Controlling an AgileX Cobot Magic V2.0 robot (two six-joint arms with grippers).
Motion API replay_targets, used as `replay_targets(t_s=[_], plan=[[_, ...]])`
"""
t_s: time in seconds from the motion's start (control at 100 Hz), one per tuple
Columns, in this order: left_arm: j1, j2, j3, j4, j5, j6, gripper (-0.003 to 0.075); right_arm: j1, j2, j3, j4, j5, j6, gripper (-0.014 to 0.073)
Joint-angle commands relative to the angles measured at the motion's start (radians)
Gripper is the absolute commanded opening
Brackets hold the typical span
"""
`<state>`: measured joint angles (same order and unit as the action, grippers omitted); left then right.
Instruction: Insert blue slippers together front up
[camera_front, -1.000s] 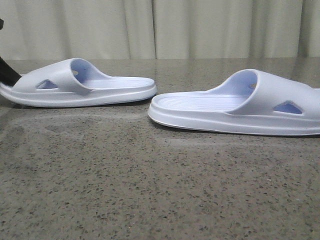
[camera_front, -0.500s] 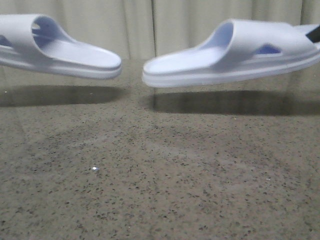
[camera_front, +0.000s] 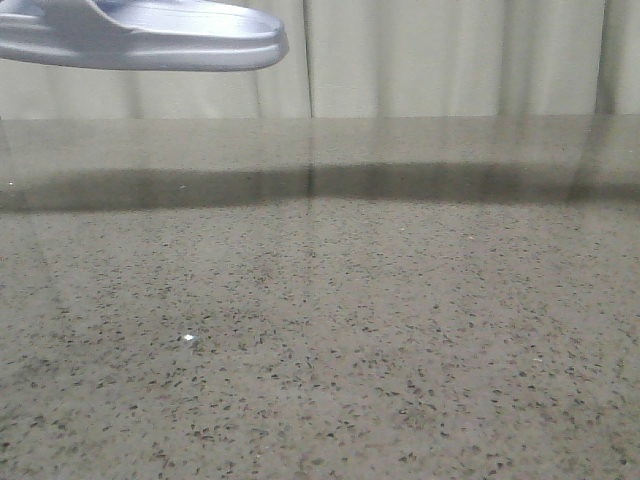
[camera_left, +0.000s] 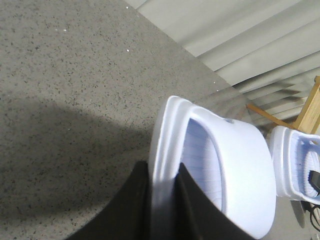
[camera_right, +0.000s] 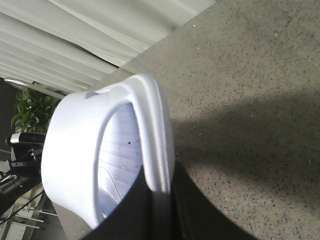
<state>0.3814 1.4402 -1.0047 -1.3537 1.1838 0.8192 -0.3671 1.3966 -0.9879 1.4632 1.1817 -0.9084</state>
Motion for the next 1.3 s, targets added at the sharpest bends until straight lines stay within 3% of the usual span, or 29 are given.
replay_targets(t_s=[0.0,0.4,0.71,1.29], plan=[[0.000,-0.036,-0.025,-0.097,0.072,0.003,0.0015,0.024,-0.024,-0.033,0.079,0.057,-0.032,-0.0100],[-0.141,-0.027,-0.025,-0.132,0.082,0.003,0.0015,0.113,-0.015,-0.033,0.033,-0.072,-0.050,-0.0100],[-0.251,-0.024,-0.025,-0.219,0.082,0.003,0.0015,0.138,0.084,-0.034,0.036,-0.036,-0.068,-0.0100],[-0.381,0.003,-0.025,-0.253,0.066,0.021,0.0015,0.463,0.266,-0.241,0.059,-0.099,-0.090,-0.0100]])
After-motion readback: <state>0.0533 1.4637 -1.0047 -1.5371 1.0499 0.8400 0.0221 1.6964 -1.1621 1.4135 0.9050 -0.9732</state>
